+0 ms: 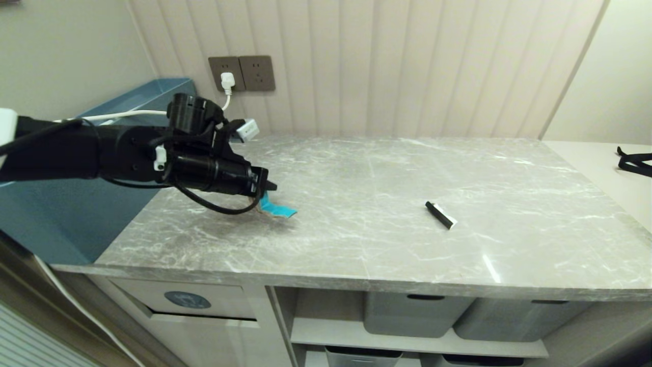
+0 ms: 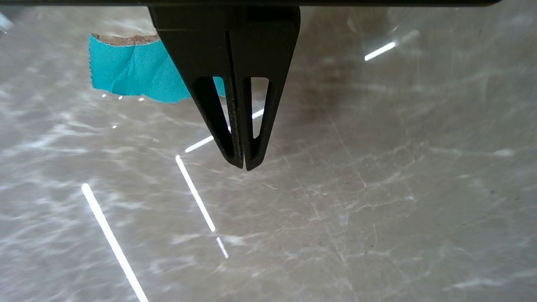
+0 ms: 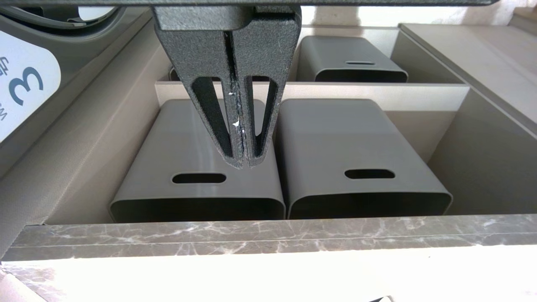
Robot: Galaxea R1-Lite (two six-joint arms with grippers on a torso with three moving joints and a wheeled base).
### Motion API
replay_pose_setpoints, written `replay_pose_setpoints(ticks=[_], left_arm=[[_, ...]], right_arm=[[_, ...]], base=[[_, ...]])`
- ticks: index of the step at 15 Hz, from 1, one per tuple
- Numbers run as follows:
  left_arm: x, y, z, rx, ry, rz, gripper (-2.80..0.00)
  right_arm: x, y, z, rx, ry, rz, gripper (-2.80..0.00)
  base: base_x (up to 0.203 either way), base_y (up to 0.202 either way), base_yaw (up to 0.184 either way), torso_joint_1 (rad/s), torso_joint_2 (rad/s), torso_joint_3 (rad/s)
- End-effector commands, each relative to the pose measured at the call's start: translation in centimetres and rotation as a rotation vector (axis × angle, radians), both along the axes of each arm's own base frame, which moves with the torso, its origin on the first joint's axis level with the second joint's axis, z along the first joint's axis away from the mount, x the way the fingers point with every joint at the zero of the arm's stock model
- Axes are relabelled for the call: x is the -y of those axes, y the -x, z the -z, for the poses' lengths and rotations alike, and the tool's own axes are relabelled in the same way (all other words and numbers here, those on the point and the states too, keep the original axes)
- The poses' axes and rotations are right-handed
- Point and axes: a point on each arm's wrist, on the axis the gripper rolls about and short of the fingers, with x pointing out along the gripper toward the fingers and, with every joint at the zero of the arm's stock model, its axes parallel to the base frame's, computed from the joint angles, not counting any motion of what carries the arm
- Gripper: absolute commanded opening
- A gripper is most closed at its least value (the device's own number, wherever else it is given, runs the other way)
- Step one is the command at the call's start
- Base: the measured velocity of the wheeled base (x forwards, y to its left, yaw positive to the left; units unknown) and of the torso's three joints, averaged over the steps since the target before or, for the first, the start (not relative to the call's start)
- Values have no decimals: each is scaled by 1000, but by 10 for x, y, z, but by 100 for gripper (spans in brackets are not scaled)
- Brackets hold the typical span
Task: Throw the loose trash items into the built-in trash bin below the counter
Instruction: Pick up the garbage, then put the garbage in the trash can
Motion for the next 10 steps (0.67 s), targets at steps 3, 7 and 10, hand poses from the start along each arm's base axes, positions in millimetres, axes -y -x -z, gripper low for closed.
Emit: replay_pose_setpoints(ticks=[3,7,10], left_arm=[[-17,50,-50,69,82,-52,-280],[-42,130,-65,63,140,-85,-280],[-67,197,-50,70,144,-108,-280]], right_arm=[[0,0,0,-1,0,0,-280],[0,0,0,-1,0,0,-280],[0,0,0,-1,0,0,-280]], base=[[0,0,0,0,0,0],[0,0,0,0,0,0],[0,0,0,0,0,0]])
